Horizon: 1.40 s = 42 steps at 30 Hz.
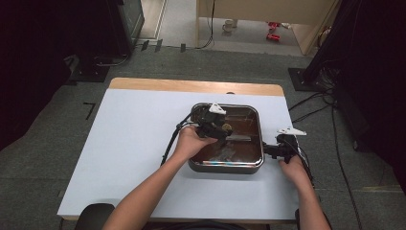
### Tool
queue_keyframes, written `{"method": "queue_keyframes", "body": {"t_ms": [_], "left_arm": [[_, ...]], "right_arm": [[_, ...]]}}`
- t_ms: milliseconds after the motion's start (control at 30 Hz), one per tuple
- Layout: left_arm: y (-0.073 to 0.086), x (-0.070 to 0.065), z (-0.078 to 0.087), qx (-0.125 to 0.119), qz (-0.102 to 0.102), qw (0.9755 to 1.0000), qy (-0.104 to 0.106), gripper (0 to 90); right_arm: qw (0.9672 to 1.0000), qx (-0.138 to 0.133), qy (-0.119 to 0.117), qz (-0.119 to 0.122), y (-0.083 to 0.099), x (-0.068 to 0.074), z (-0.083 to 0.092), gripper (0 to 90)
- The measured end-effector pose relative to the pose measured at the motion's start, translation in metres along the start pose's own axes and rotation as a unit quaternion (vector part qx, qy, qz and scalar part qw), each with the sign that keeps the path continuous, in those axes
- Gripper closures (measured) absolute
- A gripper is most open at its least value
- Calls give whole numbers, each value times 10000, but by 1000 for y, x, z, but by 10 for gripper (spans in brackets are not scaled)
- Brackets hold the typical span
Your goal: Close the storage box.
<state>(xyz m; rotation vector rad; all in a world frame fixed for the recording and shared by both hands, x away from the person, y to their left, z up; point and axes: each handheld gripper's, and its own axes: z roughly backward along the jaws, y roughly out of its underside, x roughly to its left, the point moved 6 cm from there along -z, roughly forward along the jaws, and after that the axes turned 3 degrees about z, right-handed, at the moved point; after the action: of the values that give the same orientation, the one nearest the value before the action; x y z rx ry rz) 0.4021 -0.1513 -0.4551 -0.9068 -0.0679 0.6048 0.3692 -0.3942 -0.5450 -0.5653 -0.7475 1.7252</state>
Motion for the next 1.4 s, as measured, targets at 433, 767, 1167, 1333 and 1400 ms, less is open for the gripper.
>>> {"method": "queue_keyframes", "body": {"t_ms": [433,767,1167,1333,1400], "left_arm": [[1,-2,20,93,-396,9990,-188,311],[4,0,39,173,-401,9988,-215,286],[15,20,69,91,-324,9979,-550,283],[20,25,81,40,-256,9977,-626,278],[23,26,85,27,-259,9973,-684,277]], "right_arm": [[10000,1,0,-3,0,0,0,142],[10000,-3,1,-7,0,0,0,142],[10000,-3,0,-9,0,0,0,142],[10000,-4,1,-12,0,0,0,143],[10000,0,0,-15,0,0,0,142]]}}
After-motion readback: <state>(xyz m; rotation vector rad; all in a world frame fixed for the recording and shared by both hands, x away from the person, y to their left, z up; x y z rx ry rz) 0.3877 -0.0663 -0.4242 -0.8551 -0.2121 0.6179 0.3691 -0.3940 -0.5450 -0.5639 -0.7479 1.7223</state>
